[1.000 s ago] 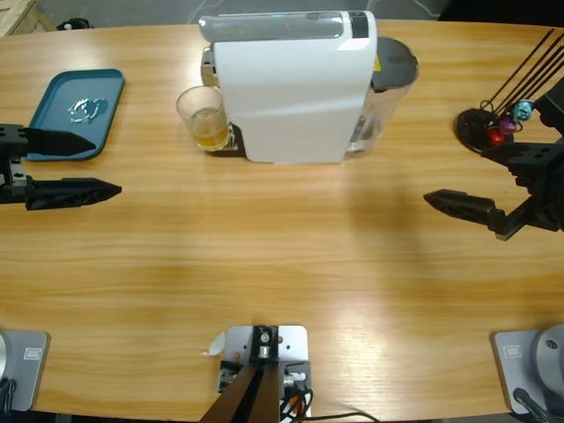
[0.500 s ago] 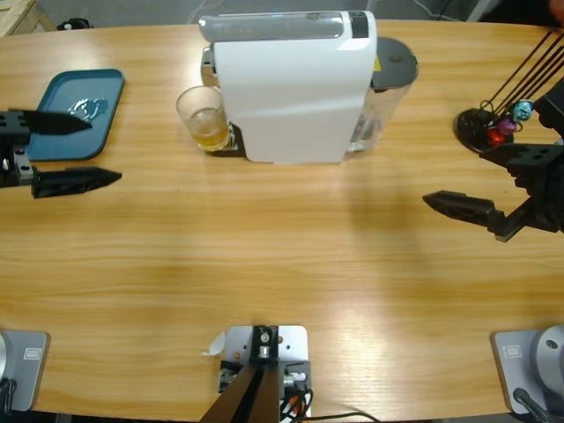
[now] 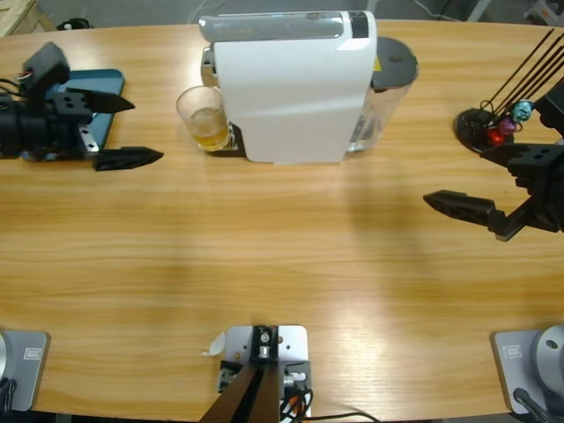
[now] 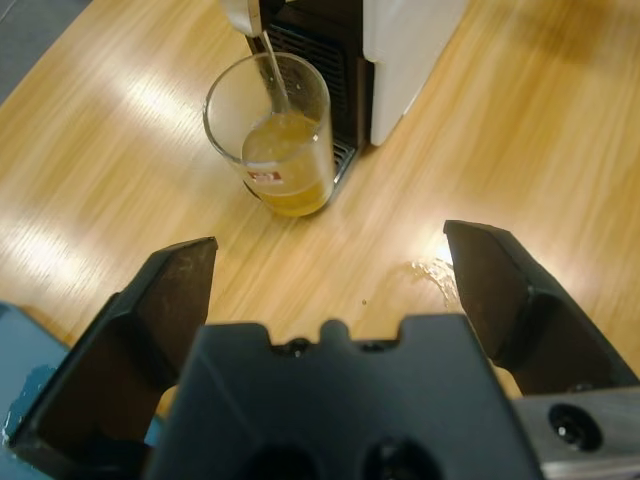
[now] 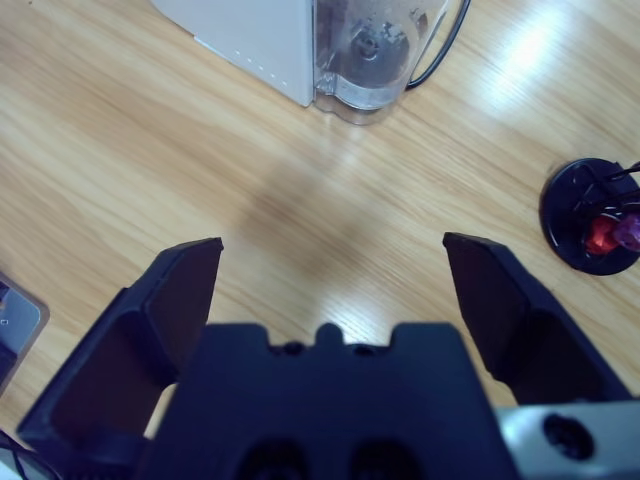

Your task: Pour coffee

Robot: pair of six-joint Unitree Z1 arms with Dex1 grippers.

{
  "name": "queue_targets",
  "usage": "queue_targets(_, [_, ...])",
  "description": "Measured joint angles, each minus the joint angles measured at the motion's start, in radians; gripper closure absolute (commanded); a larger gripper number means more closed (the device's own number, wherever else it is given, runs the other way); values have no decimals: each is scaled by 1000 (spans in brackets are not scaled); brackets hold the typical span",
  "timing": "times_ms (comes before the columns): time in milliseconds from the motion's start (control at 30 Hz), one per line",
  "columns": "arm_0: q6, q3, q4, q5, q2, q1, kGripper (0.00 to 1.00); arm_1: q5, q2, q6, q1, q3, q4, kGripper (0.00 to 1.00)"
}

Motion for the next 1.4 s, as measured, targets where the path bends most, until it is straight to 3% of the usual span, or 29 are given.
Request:
queue_targets(700, [2, -76, -230, -41, 256, 0, 9, 0, 7, 0, 0, 0, 0, 0])
queue_targets(1400, [2, -122, -300, -97, 364, -17, 23, -3, 7, 0, 0, 0, 0, 4])
